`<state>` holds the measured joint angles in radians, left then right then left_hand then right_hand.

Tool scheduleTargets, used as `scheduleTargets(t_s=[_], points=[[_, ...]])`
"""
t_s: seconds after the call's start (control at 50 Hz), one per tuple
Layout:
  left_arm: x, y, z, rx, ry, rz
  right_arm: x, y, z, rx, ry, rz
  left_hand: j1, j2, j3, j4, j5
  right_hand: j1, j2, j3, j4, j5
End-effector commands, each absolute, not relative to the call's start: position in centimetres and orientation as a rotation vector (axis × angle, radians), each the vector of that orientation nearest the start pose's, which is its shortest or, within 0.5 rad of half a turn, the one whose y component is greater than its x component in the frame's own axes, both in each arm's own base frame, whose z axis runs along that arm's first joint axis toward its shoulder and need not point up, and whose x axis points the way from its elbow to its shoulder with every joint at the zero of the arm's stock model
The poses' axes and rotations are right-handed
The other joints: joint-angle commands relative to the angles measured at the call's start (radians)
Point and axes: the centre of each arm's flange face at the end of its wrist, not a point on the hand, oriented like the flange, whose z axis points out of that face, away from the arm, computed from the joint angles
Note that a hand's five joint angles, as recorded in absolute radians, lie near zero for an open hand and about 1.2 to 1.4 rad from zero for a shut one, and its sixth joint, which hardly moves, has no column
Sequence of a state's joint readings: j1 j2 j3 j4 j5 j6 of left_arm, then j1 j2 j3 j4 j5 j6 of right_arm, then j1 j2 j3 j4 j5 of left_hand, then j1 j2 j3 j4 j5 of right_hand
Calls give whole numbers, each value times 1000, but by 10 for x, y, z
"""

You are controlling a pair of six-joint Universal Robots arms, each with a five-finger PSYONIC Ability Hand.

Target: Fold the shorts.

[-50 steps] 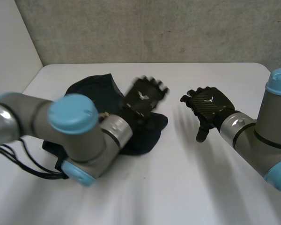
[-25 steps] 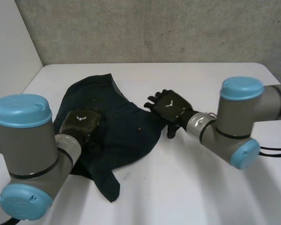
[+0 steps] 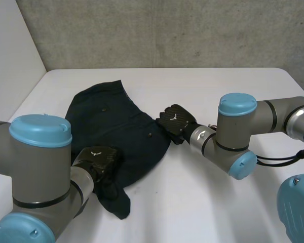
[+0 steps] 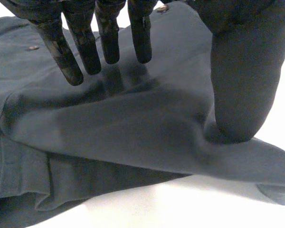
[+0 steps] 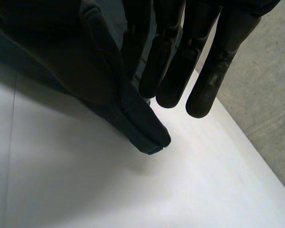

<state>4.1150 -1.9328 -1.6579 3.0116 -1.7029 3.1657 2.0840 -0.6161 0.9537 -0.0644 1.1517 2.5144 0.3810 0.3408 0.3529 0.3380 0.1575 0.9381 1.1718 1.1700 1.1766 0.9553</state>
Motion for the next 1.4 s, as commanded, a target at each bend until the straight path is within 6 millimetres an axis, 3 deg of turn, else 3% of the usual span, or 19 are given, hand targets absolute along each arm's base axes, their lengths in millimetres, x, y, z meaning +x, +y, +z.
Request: scheduleTargets(t_s=[0.02, 0.16, 0.4, 0.48, 0.54, 0.56, 0.6, 0.68, 0.76, 0.78, 0.84, 0.86, 0.94, 1.0, 1.02, 1.08, 1.14, 1.4], points=[[-277, -176, 169, 839, 2791, -1581, 372, -312, 132, -1512, 1693, -1758, -3, 37, 25, 40, 46, 458, 224, 226, 220, 266], [-283, -168, 165, 860, 2763, -1576, 370, -309, 128, -1515, 1718, -1748, -3, 37, 25, 40, 46, 458, 224, 226, 220, 266], [-279, -190, 141, 708, 2640, -1545, 365, -308, 146, -1423, 1774, -1764, 76, 116, 104, 119, 125, 458, 224, 226, 220, 266], [-274, -198, 138, 666, 2616, -1561, 363, -306, 151, -1388, 1789, -1753, 316, 356, 344, 359, 365, 458, 224, 226, 220, 266], [-274, -200, 138, 675, 2588, -1593, 362, -304, 153, -1381, 1792, -1750, 686, 726, 714, 729, 735, 458, 224, 226, 220, 266], [-275, -201, 140, 695, 2567, -1606, 362, -304, 154, -1379, 1795, -1748, 954, 994, 982, 997, 1003, 458, 224, 226, 220, 266], [-276, -202, 141, 718, 2544, -1616, 361, -304, 155, -1379, 1795, -1748, 1015, 1055, 1043, 1058, 1064, 458, 224, 226, 220, 266], [-279, -207, 160, 764, 2463, -1687, 360, -301, 161, -1346, 1811, -1732, 1015, 1055, 1043, 1058, 1064, 458, 224, 226, 220, 266], [-281, -210, 207, 783, 2326, -1859, 357, -298, 181, -1262, 1828, -1713, 1015, 1055, 1043, 1058, 1064, 458, 224, 226, 220, 266], [-282, -211, 232, 789, 2245, -1938, 353, -299, 196, -1217, 1821, -1732, 1015, 1055, 1043, 1058, 1064, 458, 224, 226, 220, 266], [-281, -209, 270, 797, 2115, -2052, 351, -297, 224, -1148, 1784, -1779, 1015, 1055, 1043, 1058, 1064, 458, 224, 226, 220, 266], [-280, -206, 293, 798, 2033, -2122, 348, -294, 243, -1097, 1758, -1804, 1015, 1055, 1043, 1058, 1064, 458, 224, 226, 220, 266], [-279, -197, 323, 836, 1926, -2223, 343, -282, 267, -998, 1742, -1776, 1015, 1055, 1043, 1058, 1064, 458, 224, 226, 220, 266], [-279, -196, 320, 875, 1940, -2212, 342, -273, 256, -975, 1804, -1673, 1015, 1055, 1043, 1058, 1064, 458, 224, 226, 220, 266], [-279, -195, 315, 894, 1962, -2186, 341, -268, 246, -969, 1859, -1600, 1015, 1055, 1043, 1058, 1064, 148, -85, -84, -90, -44], [-279, -196, 294, 940, 2023, -2097, 336, -259, 219, -960, 1986, -1430, 1015, 1055, 1043, 1058, 1064, -291, -524, -523, -529, -482], [-281, -198, 283, 956, 2054, -2057, 331, -251, 203, -927, 2070, -1301, 1015, 1055, 1043, 1058, 1064, -453, -687, -685, -692, -645], [-285, -206, 287, 929, 2050, -2083, 305, -229, 158, -703, 2268, -1021, 1015, 1055, 1043, 1058, 1064, -712, -946, -944, -951, -904]])
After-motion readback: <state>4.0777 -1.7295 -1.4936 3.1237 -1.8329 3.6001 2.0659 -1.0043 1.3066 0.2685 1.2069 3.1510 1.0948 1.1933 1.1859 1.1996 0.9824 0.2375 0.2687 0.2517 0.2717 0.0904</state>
